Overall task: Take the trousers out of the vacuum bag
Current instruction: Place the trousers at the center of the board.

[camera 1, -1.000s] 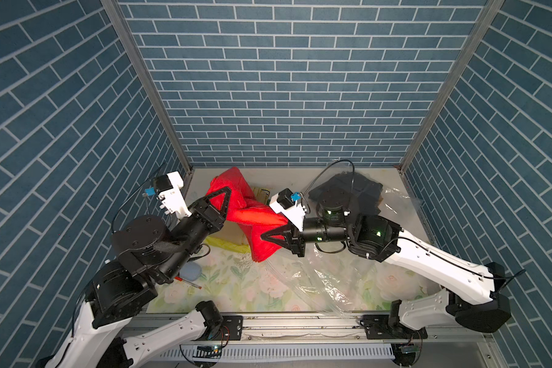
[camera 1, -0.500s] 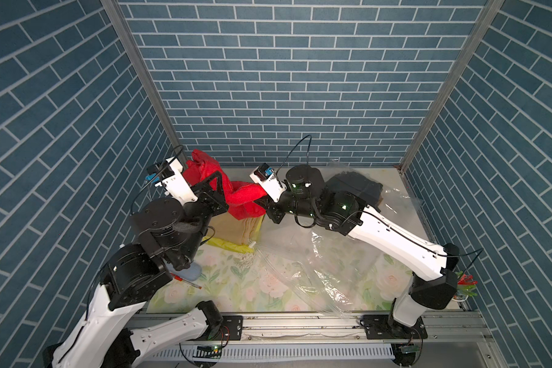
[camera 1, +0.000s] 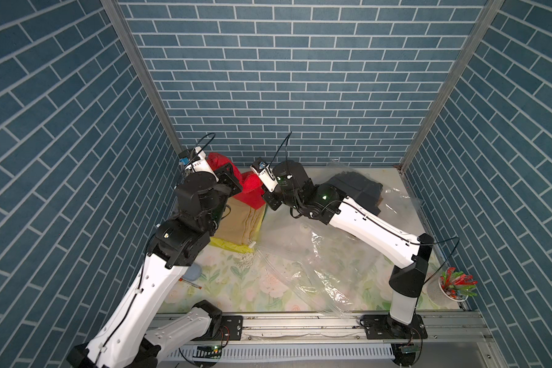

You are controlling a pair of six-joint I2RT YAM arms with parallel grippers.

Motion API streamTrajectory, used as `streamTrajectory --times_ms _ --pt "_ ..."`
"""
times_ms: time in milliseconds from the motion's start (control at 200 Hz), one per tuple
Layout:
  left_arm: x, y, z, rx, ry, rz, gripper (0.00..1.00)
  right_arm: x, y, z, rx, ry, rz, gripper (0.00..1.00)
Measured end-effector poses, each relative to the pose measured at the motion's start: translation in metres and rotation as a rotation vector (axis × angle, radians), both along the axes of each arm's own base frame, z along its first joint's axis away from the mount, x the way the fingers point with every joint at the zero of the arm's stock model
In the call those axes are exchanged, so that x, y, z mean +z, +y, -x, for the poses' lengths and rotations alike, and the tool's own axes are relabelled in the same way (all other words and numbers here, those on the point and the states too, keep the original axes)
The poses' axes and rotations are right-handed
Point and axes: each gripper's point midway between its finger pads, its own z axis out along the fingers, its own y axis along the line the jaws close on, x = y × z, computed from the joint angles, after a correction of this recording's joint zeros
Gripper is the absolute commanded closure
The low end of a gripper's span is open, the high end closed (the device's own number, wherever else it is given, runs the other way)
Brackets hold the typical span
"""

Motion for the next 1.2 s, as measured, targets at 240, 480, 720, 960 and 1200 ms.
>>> streamTrajectory --times_ms 240,480,720,960,1200 --pt "-0.043 0.025 -0.05 -0.063 0.063 0.123 1.0 -0.017 -0.005 -0.02 -0.033 -0.016 0.044 1.0" --pt "-0.06 0.04 -0.088 -0.129 0.072 0.196 1.0 -0.03 0.012 -0.048 -0.06 -0.058 0.061 1.0" --pt "-0.07 0.062 -0.113 -0.129 0.058 0.224 1.0 -0.036 0.036 -0.076 -0.088 -0.132 0.08 1.0" --pt "-0.088 0.077 -0.139 -0.141 0.066 0.257 1.0 -0.041 0.048 -0.105 -0.123 -0.212 0.098 1.0" --pt "-0.109 0.086 -0.155 -0.139 0.086 0.281 1.0 -0.063 0.055 -0.12 -0.116 -0.222 0.115 1.0"
